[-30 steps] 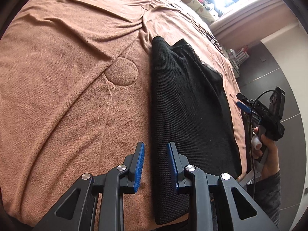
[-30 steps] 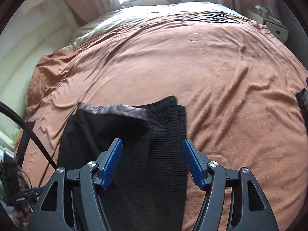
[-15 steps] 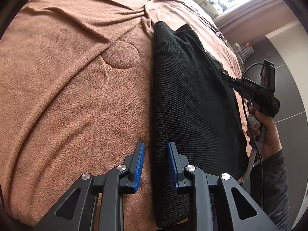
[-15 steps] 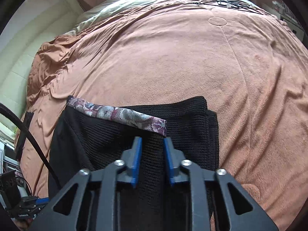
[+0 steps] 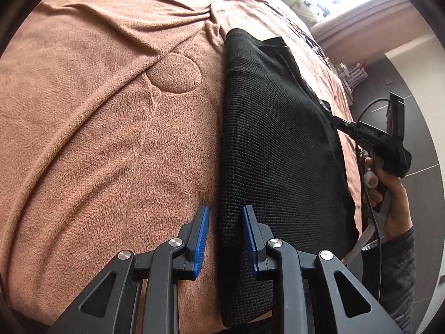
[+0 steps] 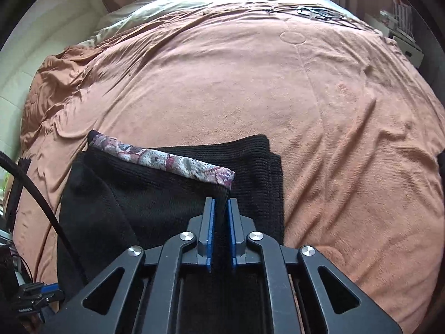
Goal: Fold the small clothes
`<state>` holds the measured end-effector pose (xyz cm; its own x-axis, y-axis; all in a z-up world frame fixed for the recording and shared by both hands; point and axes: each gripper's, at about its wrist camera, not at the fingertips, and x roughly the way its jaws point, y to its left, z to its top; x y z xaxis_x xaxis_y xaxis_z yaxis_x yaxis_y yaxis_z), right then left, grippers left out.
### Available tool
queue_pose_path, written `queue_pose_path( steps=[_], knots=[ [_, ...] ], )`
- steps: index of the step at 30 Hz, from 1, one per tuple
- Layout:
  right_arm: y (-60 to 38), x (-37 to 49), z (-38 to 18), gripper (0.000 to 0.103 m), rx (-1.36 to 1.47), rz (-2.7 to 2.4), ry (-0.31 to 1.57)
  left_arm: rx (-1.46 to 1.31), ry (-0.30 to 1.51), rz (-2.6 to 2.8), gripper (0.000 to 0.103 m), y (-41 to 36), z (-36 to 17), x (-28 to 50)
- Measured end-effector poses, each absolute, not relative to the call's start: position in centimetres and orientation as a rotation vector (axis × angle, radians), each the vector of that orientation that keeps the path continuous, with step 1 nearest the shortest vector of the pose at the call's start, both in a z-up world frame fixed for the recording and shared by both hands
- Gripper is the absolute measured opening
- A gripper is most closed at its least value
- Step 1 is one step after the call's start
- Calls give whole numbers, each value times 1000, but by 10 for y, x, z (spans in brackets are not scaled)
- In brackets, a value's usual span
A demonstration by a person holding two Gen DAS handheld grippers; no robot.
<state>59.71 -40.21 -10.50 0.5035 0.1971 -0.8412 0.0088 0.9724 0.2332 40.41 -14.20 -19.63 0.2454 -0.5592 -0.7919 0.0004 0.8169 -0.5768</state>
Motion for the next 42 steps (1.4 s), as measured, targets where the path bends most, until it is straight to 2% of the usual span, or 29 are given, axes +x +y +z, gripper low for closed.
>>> queue_pose_path(
  steps=[1, 2, 3, 4, 15, 25, 27, 29, 31, 36, 38, 40, 42],
  knots=[
    [-404, 591, -99, 31, 222, 124, 1030, -528, 1279, -407, 27, -141, -197, 403],
    [-406, 584, -94, 61, 230, 133, 1021, -535, 1279, -407, 27, -141, -197, 402],
    [-409, 575, -88, 70, 235, 133, 1006, -533, 1276, -407, 27, -141, -197, 401],
    [-412, 565, -83, 72, 233, 129, 989, -537, 1274, -408, 27, -140, -198, 399],
    [-436, 461, -102, 72, 323, 199, 1096, -626, 1282, -444, 27, -138, -202, 374],
    [-437, 417, -125, 71, 409, 217, 1127, -680, 1280, -477, 26, -138, -207, 358],
    [-439, 411, -126, 64, 422, 202, 1113, -679, 1280, -476, 26, -139, -206, 357],
    [-444, 406, -127, 50, 459, 187, 1099, -678, 1281, -474, 26, -139, -205, 355],
    [-452, 399, -127, 43, 498, 176, 1089, -675, 1279, -469, 26, -140, -204, 352],
    [-459, 384, -134, 35, 545, 169, 1060, -640, 1272, -443, 26, -145, -201, 347],
    [-456, 381, -135, 28, 548, 158, 1053, -618, 1267, -438, 13, -150, -201, 349],
    [-452, 378, -134, 17, 565, 156, 1054, -603, 1259, -435, 10, -151, -199, 348],
    [-448, 376, -130, 14, 556, 150, 1052, -598, 1248, -442, 10, -149, -194, 346]
  ],
)
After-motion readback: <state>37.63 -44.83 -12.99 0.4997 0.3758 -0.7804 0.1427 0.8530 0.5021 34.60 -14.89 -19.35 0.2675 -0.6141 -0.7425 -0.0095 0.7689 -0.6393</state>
